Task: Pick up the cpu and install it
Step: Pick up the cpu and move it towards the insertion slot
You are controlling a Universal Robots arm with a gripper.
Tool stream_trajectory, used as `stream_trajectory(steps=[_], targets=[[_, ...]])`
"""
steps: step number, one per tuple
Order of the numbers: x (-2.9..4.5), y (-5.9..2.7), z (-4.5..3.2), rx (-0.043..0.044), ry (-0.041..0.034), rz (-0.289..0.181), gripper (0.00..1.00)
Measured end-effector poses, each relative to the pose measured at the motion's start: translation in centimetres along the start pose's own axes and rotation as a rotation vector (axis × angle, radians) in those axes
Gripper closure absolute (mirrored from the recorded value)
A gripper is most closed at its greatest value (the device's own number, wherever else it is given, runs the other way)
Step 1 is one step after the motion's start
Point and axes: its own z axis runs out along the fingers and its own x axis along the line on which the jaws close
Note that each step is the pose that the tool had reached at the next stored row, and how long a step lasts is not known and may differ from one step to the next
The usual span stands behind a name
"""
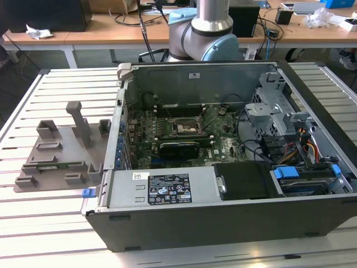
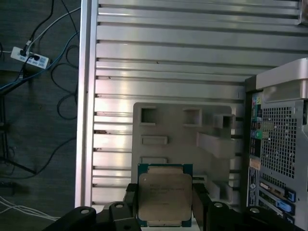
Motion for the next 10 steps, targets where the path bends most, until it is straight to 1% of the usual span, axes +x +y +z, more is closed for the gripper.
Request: stream_trajectory(steps=[3, 4, 7, 8, 9, 10], targets=[[-0.01, 0.00, -0.53, 0.0000, 0.0000, 0.000, 0.46], [-0.03, -0.01, -0.93, 0.0000, 0.0000, 0.000, 0.46], [-0.04, -0.01, -1.59, 0.0000, 0.0001, 0.000, 0.46], [-0.06, -0.02, -1.77, -0.0034, -0.0001, 0.000, 0.46], [-0.06, -0.01, -1.81, -0.0089, -0.0002, 0.000, 0.46], [-0.05, 0.00, -1.80, -0.0095, -0.0003, 0.000, 0.46]])
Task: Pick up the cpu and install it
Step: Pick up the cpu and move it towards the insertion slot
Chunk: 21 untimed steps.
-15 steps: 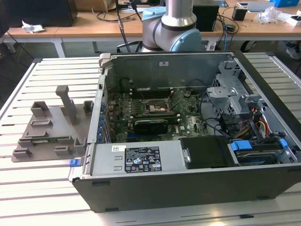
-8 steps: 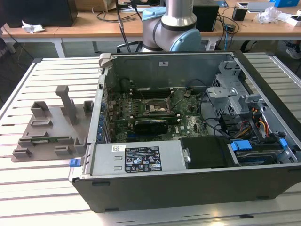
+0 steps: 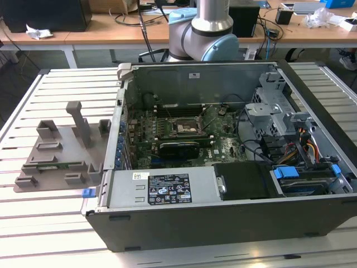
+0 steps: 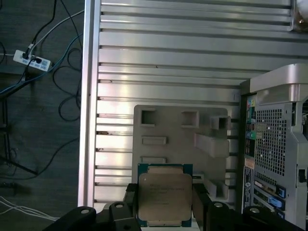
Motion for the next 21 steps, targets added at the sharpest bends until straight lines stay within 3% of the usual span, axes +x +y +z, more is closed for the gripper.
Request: stream_trajectory(steps=[4, 9, 21], targets=[[-0.14, -0.03, 0.00, -0.0010, 0.0000, 0.000, 0.46], [-1.99, -0.08, 0.12, -0.0009, 0.0003, 0.000, 0.46], [-4.91, -0.20, 2.14, -0.0008, 0.0005, 0.000, 0.46]])
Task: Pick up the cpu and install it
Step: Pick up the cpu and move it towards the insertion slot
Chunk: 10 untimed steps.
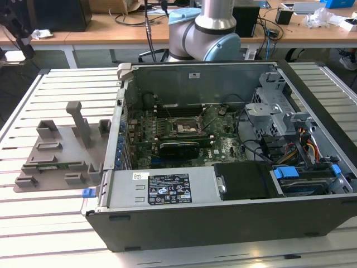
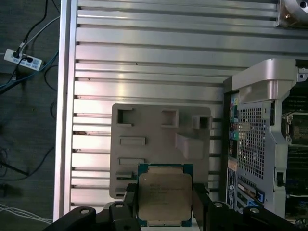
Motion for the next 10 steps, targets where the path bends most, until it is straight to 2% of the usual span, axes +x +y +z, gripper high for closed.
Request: stream_trajectory(steps=[5, 10], targets=[[-1.20, -0.05, 0.28, 0.0000, 0.0000, 0.000, 0.46], [-3.30, -0.12, 0.37, 0.0000, 0.0000, 0.000, 0.46]])
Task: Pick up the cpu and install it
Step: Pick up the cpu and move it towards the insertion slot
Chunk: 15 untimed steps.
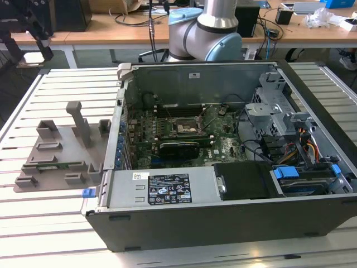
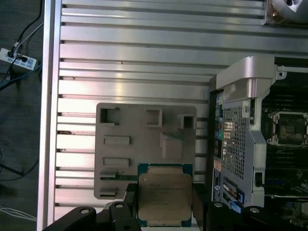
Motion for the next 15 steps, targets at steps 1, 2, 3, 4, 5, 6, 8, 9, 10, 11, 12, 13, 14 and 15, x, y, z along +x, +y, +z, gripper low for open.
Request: stream_trajectory(steps=[1, 2, 3, 4, 5, 6, 8, 9, 10, 11, 12, 13, 14, 15], targets=[[-0.34, -0.01, 0.01, 0.0000, 0.0000, 0.000, 0.46], [-0.58, -0.02, 0.02, 0.0000, 0.0000, 0.000, 0.46], [-0.92, -0.04, 0.04, 0.0000, -0.0001, 0.000, 0.46], [-1.43, -0.06, 0.07, 0.0000, -0.0001, 0.000, 0.46], [-1.67, -0.07, 0.09, 0.0000, 0.0000, 0.000, 0.46], [-1.96, -0.07, 0.10, 0.0000, 0.0000, 0.000, 0.46], [-2.78, -0.10, 0.14, 0.0000, 0.0000, 0.000, 0.46], [-3.22, -0.12, 0.16, 0.0000, 0.0000, 0.000, 0.46], [-3.78, -0.15, 0.17, 0.0000, 0.0000, 0.000, 0.46], [-4.12, -0.16, 0.18, 0.0000, 0.0000, 0.000, 0.46], [-4.53, -0.17, 0.19, 0.0000, 0.0001, 0.000, 0.46], [-4.93, -0.19, 0.21, 0.0000, 0.0000, 0.000, 0.46], [-5.49, -0.21, 0.23, 0.0000, 0.0000, 0.000, 0.46], [-5.68, -0.22, 0.23, 0.0000, 0.0000, 0.000, 0.46]])
